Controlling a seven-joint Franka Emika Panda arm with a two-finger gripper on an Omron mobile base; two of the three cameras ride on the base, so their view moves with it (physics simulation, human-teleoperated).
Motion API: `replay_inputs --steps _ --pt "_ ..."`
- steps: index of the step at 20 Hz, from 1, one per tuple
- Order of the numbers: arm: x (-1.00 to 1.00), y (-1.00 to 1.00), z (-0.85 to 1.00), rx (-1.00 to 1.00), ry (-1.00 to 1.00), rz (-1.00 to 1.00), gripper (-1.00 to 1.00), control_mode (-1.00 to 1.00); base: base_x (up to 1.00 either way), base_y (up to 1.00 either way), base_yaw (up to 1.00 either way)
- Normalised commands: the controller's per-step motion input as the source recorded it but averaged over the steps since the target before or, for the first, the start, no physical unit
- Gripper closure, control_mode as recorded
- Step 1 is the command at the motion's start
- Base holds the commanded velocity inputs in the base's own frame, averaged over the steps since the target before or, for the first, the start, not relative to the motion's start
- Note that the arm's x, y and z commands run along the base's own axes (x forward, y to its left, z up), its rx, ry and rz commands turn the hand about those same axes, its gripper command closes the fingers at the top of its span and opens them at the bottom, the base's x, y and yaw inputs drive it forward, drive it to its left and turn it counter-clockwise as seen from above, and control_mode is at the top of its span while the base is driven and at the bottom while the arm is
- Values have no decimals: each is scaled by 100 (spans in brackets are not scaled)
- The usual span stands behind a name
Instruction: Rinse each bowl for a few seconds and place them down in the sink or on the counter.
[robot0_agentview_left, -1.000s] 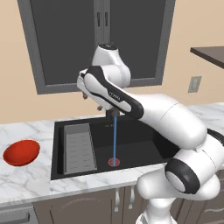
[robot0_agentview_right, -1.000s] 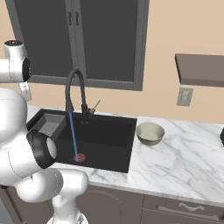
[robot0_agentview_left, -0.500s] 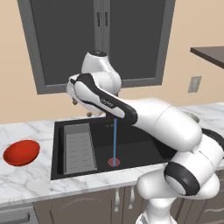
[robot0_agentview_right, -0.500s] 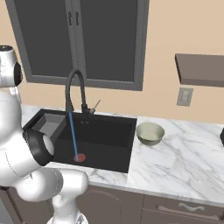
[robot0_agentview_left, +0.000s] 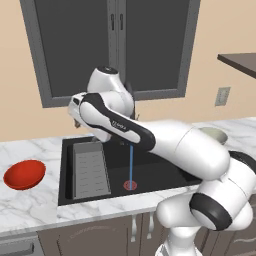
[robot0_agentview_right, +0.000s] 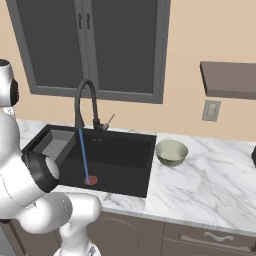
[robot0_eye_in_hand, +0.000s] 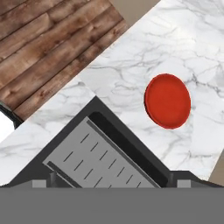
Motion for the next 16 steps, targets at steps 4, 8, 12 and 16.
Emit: replay_inputs --steps 4,8,12,16 --pt "-11 12 -13 0 0 7 -100 -100 0 0 0" --pt "-2 8 -19 0 0 7 -100 -100 0 0 0" --pt "-5 3 -24 0 0 7 -100 -100 0 0 0" --pt "-2 6 -30 0 0 6 -100 -100 0 0 0"
